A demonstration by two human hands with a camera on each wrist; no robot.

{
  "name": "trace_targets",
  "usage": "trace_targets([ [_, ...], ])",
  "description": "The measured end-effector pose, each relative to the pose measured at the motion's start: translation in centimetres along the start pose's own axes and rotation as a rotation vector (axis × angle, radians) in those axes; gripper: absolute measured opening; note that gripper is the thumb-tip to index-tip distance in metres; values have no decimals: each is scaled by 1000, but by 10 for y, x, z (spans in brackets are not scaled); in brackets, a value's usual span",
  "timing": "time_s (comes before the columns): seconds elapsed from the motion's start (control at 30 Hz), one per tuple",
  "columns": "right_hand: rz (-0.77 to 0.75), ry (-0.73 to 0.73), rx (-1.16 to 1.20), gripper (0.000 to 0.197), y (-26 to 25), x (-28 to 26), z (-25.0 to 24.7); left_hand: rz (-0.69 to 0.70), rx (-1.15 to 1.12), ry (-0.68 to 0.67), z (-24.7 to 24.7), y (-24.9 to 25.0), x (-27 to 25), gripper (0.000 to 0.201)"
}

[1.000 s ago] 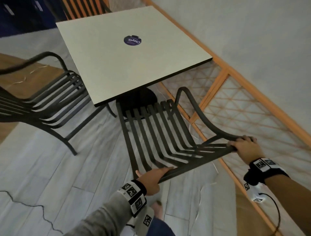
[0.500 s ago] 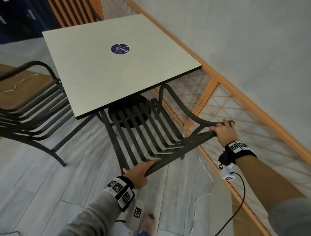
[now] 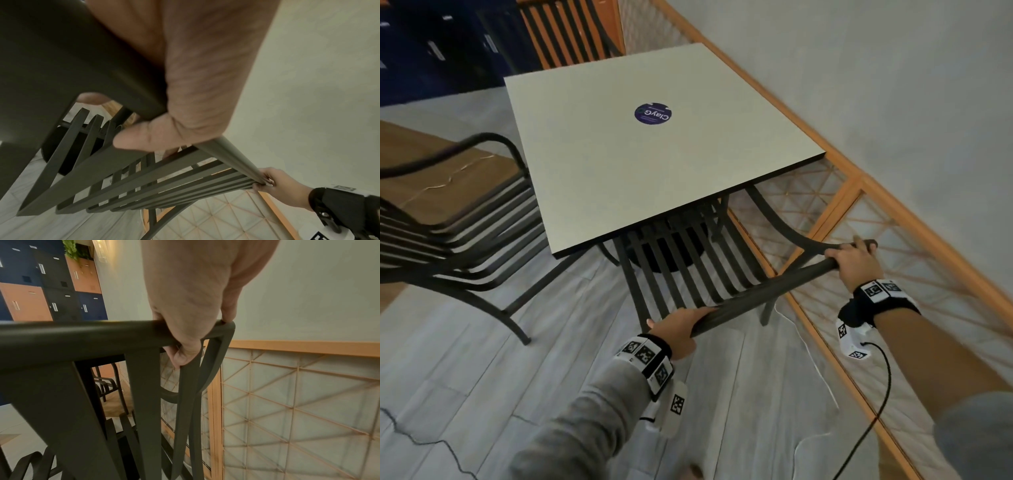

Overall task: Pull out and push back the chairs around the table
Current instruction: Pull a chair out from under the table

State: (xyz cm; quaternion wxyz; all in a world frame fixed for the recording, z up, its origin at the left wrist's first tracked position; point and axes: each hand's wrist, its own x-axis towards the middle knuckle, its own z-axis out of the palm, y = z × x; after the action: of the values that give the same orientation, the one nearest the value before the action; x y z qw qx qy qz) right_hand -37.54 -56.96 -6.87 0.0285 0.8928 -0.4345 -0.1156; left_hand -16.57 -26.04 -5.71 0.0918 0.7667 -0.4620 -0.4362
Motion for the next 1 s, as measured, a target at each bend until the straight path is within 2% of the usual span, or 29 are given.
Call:
trace_targets([
  [0.2, 25, 1, 14, 46, -5, 23, -2, 32, -14, 7, -14, -3, 18, 73],
  [0.33, 46, 18, 15, 40, -7, 38, 0, 73, -17, 31, -21, -4, 28, 72],
  [0.57, 51, -37, -36, 30, -3, 43, -1, 89, 1, 74, -18, -6, 34, 66],
  [0.77, -28, 20, -45, 31, -23, 12, -21, 110, 10, 180, -16, -7, 14, 54],
  [0.87, -98, -14, -28, 34, -50, -8, -37, 147, -71, 183, -21, -19, -4, 51],
  [1.0, -155, -73, 122, 26, -98, -40, -62, 174, -102, 223, -31, -47, -41, 42],
])
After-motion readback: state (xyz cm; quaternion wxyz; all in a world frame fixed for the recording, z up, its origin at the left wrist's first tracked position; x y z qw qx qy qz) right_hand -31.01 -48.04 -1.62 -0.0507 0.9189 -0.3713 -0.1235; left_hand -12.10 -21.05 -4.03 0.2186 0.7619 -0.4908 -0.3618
